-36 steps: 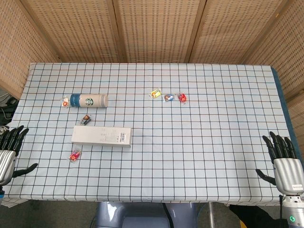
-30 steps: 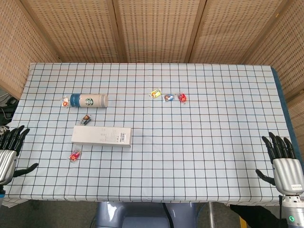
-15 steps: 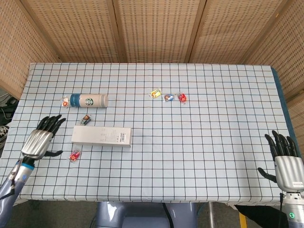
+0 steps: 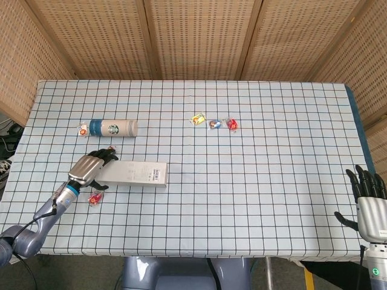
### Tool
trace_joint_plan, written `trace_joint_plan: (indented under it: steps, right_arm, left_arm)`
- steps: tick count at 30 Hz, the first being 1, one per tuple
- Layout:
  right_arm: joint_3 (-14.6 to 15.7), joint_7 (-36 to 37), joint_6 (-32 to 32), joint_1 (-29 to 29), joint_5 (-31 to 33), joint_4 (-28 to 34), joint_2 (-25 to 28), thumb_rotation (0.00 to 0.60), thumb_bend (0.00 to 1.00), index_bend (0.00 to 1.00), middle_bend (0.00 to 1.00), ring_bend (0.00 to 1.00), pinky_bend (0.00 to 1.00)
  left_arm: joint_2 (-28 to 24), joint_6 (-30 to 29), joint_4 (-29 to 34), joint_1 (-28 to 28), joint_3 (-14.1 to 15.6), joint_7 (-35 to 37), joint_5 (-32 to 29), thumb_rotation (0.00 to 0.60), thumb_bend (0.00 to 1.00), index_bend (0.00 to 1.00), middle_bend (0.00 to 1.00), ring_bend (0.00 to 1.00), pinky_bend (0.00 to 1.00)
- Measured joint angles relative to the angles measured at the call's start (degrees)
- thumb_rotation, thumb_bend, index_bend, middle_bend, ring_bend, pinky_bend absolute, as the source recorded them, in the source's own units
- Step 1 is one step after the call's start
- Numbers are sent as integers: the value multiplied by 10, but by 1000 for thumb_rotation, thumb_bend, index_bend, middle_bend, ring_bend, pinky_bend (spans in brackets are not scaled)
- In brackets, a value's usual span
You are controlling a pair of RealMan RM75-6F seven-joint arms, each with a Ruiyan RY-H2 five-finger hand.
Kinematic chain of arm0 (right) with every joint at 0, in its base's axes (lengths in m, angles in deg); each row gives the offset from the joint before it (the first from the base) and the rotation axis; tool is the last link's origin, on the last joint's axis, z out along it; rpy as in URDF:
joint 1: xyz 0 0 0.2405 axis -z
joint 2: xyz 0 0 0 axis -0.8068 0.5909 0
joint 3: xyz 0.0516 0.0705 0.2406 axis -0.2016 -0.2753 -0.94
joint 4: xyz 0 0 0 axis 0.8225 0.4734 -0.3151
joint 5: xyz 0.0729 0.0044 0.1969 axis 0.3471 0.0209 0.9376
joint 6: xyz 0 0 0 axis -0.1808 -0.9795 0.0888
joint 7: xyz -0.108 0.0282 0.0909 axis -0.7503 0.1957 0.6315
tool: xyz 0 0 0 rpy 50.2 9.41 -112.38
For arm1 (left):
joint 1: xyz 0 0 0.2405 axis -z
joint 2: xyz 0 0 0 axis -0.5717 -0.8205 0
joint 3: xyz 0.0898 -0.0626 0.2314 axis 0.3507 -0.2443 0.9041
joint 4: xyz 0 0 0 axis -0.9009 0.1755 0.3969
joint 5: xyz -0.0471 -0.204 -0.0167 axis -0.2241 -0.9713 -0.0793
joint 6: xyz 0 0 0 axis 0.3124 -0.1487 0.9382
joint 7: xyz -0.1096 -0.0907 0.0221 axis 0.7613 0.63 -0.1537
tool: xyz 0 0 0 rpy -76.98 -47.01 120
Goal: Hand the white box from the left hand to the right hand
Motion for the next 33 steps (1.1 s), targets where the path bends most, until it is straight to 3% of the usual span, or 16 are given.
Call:
trace_joint_plan:
  steps: [2, 6, 10, 21, 26, 33]
  right_arm:
    - [-1, 0, -1, -1, 1, -1, 0, 600, 0, 0, 0, 0, 0]
    - [-1, 2, -2, -1, 1, -1, 0, 600, 0, 0, 0, 0, 0]
    - [-1, 4, -2, -1, 1, -1, 0, 600, 0, 0, 0, 0, 0]
    - [-4, -13, -16, -18, -16, 25, 20, 600, 0, 0, 0, 0, 0]
    - [-20, -16, -69, -57, -17, 79, 72, 600, 0, 0, 0, 0, 0]
    - [-57, -13, -169, -131, 8, 171, 137, 600, 0, 0, 0, 0, 0]
  left_arm:
    - [4, 10, -3, 7, 0, -17, -14, 600, 0, 302, 181, 168, 245]
    - [16, 13, -16, 12, 0, -32, -28, 600, 4, 529, 387, 332, 390]
    - [32, -21, -31, 9, -3, -32, -28, 600, 110, 687, 522, 448, 504]
    - [40, -117, 8, 13, -31, 59, -2, 600, 147, 719, 546, 468, 527]
    - [47, -87, 56, 55, -63, 35, -21, 600, 144, 719, 545, 468, 527]
    - [84, -28, 93, 131, -118, -59, -100, 600, 142, 719, 546, 468, 527]
